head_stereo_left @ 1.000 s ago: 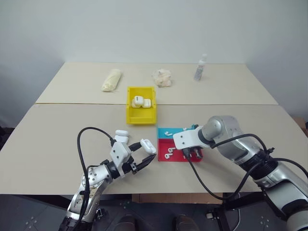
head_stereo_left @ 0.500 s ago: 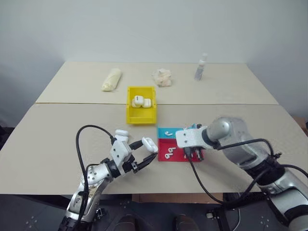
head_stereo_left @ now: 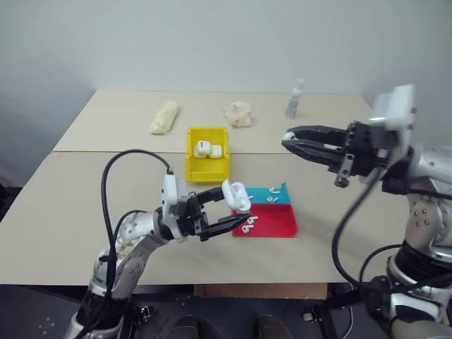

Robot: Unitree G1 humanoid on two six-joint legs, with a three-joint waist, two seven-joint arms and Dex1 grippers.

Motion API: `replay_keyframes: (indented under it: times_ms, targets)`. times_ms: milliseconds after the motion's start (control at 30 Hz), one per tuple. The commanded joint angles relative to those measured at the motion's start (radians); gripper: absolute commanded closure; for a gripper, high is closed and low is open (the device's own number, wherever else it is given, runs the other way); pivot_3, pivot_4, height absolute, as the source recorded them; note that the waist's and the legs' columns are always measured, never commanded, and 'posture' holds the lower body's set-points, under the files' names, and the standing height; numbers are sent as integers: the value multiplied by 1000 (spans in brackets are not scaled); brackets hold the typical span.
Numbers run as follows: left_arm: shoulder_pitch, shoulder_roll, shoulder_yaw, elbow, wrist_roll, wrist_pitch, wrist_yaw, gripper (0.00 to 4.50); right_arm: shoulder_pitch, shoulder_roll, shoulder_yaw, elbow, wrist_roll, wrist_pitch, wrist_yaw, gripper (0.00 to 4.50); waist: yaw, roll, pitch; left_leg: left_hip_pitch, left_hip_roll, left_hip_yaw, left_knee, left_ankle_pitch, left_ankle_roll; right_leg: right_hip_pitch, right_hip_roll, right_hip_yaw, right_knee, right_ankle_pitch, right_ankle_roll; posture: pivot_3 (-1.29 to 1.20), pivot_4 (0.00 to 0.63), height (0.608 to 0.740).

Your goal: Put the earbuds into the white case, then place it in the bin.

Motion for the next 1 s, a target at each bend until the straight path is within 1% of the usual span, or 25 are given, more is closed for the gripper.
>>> replay_keyframes:
  times_ms: [33, 100, 167, 267, 367, 467, 700, 1000]
  targets:
    - [-60, 12, 24, -12, -69, 25, -59, 1758, 14, 44, -15, -41, 167, -90, -33, 3862, -2, 0, 0, 0, 0, 0, 0, 0, 0, 0, 0, 1, 0, 0, 0, 0, 150, 740]
    - [-80, 20, 25, -10, -80, 38, -77, 1758, 24, 68, 22, -36, 208, -133, -51, 3862, -5, 0, 0, 0, 0, 0, 0, 0, 0, 0, 0, 1, 0, 0, 0, 0, 150, 740]
    - [-89, 22, 25, -1, -76, 34, -100, 1758, 41, 84, 85, -27, 205, -192, -60, 3862, -9, 0, 0, 0, 0, 0, 0, 0, 0, 0, 0, 1, 0, 0, 0, 0, 150, 740]
    - [-95, 23, 30, 7, -70, 36, -111, 1758, 58, 83, 151, 1, 206, -262, -59, 3862, -12, 0, 0, 1, 0, 0, 0, 0, 0, 0, 0, 1, 1, 0, 0, 0, 150, 740]
    - [-98, 24, 32, 9, -62, 36, -115, 1758, 60, 80, 192, 34, 226, -306, -57, 3862, -11, 0, 0, 1, 0, 0, 0, 0, 0, 0, 0, 1, 0, 0, 0, 0, 150, 740]
    - [-97, 23, 32, 10, -53, 32, -116, 1758, 72, 63, 235, 65, 214, -351, -42, 3862, -10, 0, 0, 0, 0, 0, -1, 0, 0, 0, 0, 1, 0, 0, 0, 0, 150, 740]
    - [-90, 22, 36, 4, -45, 28, -106, 1758, 107, 19, 294, 120, 200, -431, -34, 3862, -9, 0, 0, 1, 0, 0, 0, 0, 0, 0, 0, 1, 0, 0, 0, 0, 150, 740]
    - [-94, 13, 33, 11, -35, 21, -102, 1758, 113, -18, 340, 168, 172, -496, -43, 3862, -9, 0, 0, 1, 0, 0, -1, 0, 0, 0, 0, 1, 0, 0, 0, 0, 150, 740]
